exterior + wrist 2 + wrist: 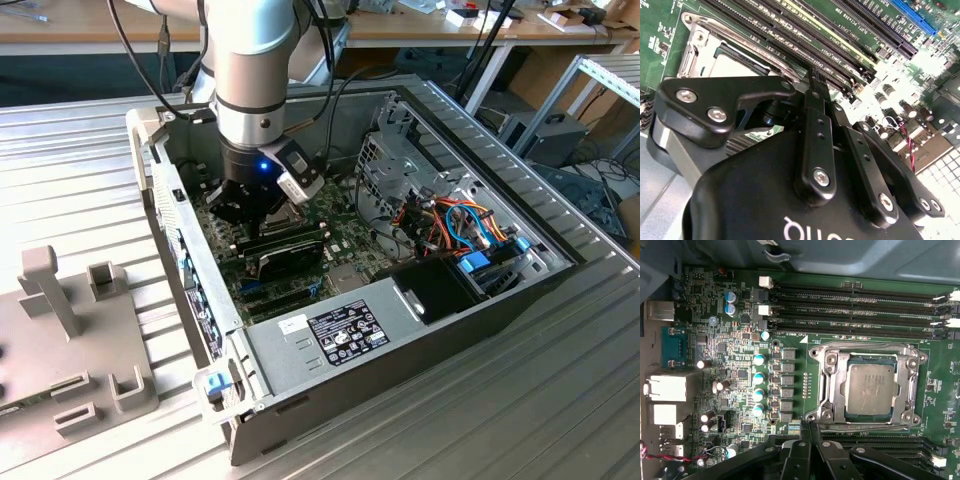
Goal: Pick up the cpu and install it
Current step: 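Install the second cpu locking lever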
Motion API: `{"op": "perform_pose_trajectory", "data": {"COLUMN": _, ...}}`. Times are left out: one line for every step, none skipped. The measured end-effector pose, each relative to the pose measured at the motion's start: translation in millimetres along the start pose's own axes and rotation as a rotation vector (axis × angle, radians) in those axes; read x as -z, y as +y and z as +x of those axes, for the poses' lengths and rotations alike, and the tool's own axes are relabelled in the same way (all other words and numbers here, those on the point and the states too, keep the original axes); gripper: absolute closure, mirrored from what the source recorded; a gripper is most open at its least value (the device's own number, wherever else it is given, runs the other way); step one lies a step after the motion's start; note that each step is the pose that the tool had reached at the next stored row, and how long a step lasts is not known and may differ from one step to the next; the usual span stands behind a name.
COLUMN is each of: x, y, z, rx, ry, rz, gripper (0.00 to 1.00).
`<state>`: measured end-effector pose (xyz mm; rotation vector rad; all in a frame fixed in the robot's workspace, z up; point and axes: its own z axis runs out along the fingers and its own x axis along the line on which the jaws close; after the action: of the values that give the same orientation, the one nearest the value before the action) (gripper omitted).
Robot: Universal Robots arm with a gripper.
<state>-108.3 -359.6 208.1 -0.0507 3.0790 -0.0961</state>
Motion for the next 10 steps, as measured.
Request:
{"op": "perform_pose_trajectory", "data": {"x": 0.1, "y": 1.1, "z": 0.0, "rx": 0.0, "ry": 0.0, "rz": 0.0001, "gripper": 0.89}}
{"op": "perform_pose_trajectory", "data": {"x": 0.1, "y": 2.1, "z": -0.1, "rx": 0.0, "ry": 0.0, "rz": 0.0001, "gripper": 0.89}}
{"op": "perform_pose_trajectory", "data": {"x": 0.2, "y": 2.6, "z": -0.1, "rx": 0.0, "ry": 0.0, "rz": 0.0001, "gripper": 0.89}}
{"op": "perform_pose_trajectory", "data": {"x": 0.2, "y": 3.6, "z": -0.1, "rx": 0.0, "ry": 0.0, "rz": 0.0001, "gripper": 0.89}}
{"op": "perform_pose_trajectory", "data": {"x": 0.3, "y": 4.2, "z": -0.1, "rx": 0.0, "ry": 0.0, "rz": 0.0001, "gripper": 0.89}}
{"op": "perform_pose_trajectory", "data": {"x": 0.3, "y": 4.6, "z": -0.2, "rx": 0.0, "ry": 0.0, "rz": 0.0, "gripper": 0.89}}
{"op": "perform_pose_trajectory", "data": {"x": 0.3, "y": 4.8, "z": -0.2, "rx": 0.0, "ry": 0.0, "rz": 0.0, "gripper": 0.89}}
{"op": "perform_pose_trajectory", "data": {"x": 0.3, "y": 4.8, "z": -0.2, "rx": 0.0, "ry": -0.0001, "rz": 0.0, "gripper": 0.89}}
{"op": "perform_pose_trajectory", "data": {"x": 0.0, "y": 4.9, "z": -0.2, "rx": 0.0, "ry": -0.0006, "rz": 0.0, "gripper": 0.89}}
{"op": "perform_pose_trajectory", "data": {"x": -0.7, "y": 5.0, "z": -0.1, "rx": 0.0, "ry": -0.0013, "rz": -0.0001, "gripper": 0.89}}
